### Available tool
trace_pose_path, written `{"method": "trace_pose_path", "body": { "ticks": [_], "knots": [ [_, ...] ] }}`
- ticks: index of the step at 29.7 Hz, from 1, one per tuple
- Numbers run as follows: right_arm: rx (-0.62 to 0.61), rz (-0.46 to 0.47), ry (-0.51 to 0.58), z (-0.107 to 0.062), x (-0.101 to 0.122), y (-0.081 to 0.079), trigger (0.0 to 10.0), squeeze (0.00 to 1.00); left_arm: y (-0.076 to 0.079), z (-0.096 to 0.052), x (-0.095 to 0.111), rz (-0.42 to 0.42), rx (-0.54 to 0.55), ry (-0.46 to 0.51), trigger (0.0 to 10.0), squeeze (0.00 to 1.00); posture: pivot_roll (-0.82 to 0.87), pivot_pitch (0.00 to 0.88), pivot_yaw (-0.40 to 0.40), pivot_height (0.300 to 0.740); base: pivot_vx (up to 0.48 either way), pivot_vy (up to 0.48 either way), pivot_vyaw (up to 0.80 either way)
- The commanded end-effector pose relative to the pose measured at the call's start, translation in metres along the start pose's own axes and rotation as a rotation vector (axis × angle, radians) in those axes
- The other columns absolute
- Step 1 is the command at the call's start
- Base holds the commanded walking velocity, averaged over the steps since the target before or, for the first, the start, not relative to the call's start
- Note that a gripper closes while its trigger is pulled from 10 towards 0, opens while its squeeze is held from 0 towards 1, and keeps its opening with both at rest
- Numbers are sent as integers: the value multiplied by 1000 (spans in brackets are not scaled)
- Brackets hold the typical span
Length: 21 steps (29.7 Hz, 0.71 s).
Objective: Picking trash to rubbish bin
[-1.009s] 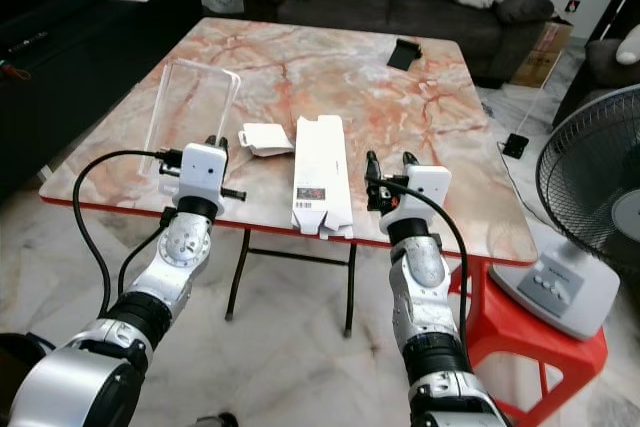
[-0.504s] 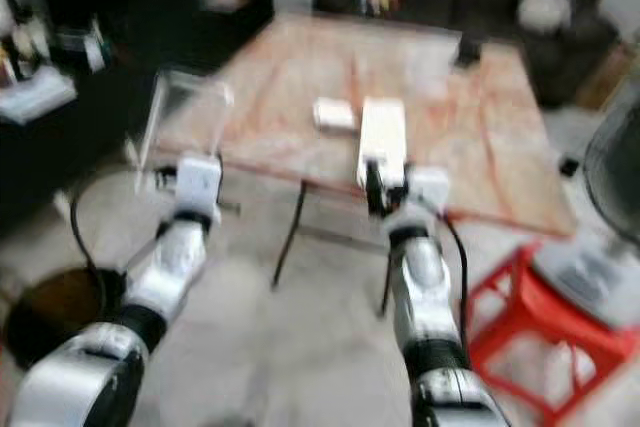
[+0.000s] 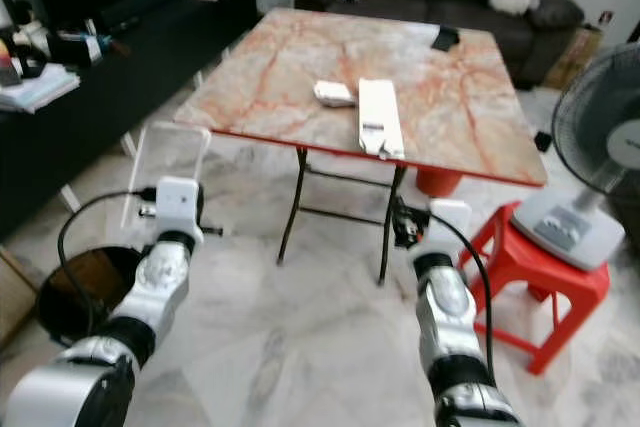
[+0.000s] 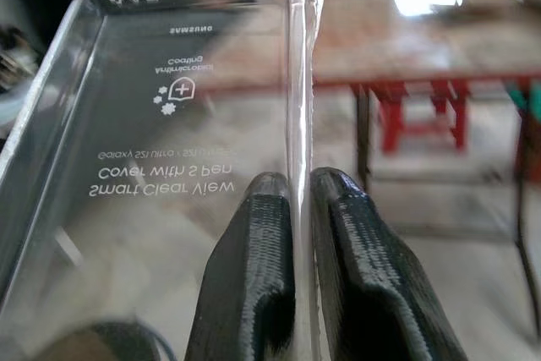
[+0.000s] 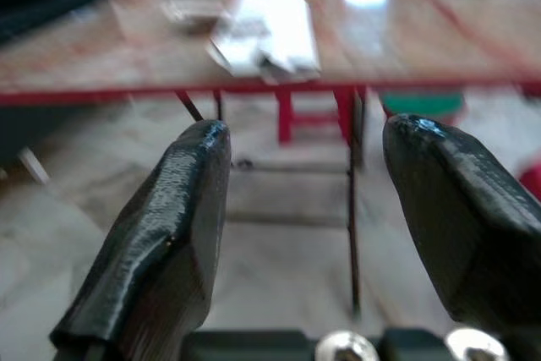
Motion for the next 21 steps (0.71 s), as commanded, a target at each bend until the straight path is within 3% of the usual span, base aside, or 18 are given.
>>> {"method": "trace_pose_path", "body": {
  "ticks": [1,4,6,9,11,14,15,16,18,19,21],
  "knots": [
    [-91,31,-98,-13,-22,26,10000,0,11,-11,-27,-15,-56,-122,10000,0,-98,26,-46,740,0,0,0],
    [-129,35,-141,-20,-32,36,10000,0,13,-16,-39,-27,-72,-173,10000,0,-101,26,-47,740,0,0,0],
    [-224,57,-250,-42,-58,59,10000,0,15,-35,-70,-19,-95,-303,10000,0,-102,26,-48,740,0,0,0],
    [-290,103,-365,-66,-86,71,10000,0,20,-59,-103,22,-144,-445,10000,0,-103,27,-51,740,0,0,0],
    [-300,100,-396,-73,-92,72,10000,0,21,-65,-110,23,-155,-478,10000,0,-103,27,-51,740,0,0,0],
    [-354,104,-546,-105,-124,78,10000,0,23,-94,-139,24,-187,-620,10000,0,-102,28,-54,740,0,0,0],
    [-391,142,-620,-124,-140,80,10000,0,26,-108,-151,26,-215,-679,10000,0,-98,29,-54,740,0,0,0],
    [-391,142,-620,-124,-140,80,10000,0,26,-108,-151,26,-215,-679,10000,0,-98,29,-54,740,0,0,0],
    [-420,141,-697,-145,-155,80,10000,0,29,-125,-164,39,-240,-739,10000,0,-91,31,-54,740,0,0,0],
    [-420,141,-697,-145,-155,80,10000,0,29,-125,-164,39,-240,-739,10000,0,-91,31,-54,740,0,0,0],
    [-430,138,-746,-160,-166,78,10000,0,28,-147,-180,44,-245,-824,10000,0,-94,32,-48,740,0,0,0]
  ]
}}
Point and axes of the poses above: a point about 5 cm out from each wrist's last joint towards the gripper, its own z axis pointing out of the wrist towards the gripper, its own x axis along the axis of the wrist's last joint, y = z × x, the point moved 3 cm from there along z, pointing out of the wrist towards the gripper, and after that the axes turned 4 degrees about z, right-handed, at the moved point
